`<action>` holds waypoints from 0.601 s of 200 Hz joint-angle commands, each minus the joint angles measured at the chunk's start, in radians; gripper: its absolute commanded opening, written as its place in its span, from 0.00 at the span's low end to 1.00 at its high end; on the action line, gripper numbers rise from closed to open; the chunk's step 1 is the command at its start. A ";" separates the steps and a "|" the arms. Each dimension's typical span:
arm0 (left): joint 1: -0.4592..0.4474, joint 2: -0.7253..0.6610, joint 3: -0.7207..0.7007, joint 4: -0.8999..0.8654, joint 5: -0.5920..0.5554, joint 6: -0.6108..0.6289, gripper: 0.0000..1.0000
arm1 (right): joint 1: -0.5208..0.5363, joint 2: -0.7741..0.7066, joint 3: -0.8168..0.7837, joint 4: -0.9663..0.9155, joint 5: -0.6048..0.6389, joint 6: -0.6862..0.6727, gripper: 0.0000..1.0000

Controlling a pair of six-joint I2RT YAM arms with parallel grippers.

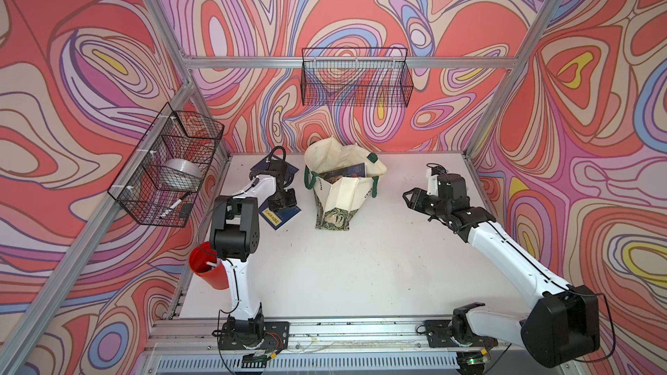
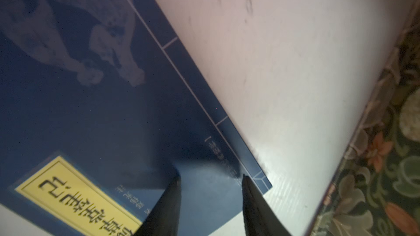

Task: Put the books into the canvas bag
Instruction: Move the book to the center of the board.

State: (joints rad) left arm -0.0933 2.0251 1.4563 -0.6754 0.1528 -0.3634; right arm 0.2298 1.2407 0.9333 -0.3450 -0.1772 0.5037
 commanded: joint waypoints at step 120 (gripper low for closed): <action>-0.540 -0.483 -0.659 0.009 -0.151 -0.434 0.44 | 0.219 -0.031 -0.190 0.068 -0.031 0.090 0.49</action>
State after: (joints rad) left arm -0.5423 1.5803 0.8841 -0.5713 0.0257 -0.6605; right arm 0.3916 1.2190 0.7773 -0.3122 -0.2340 0.5503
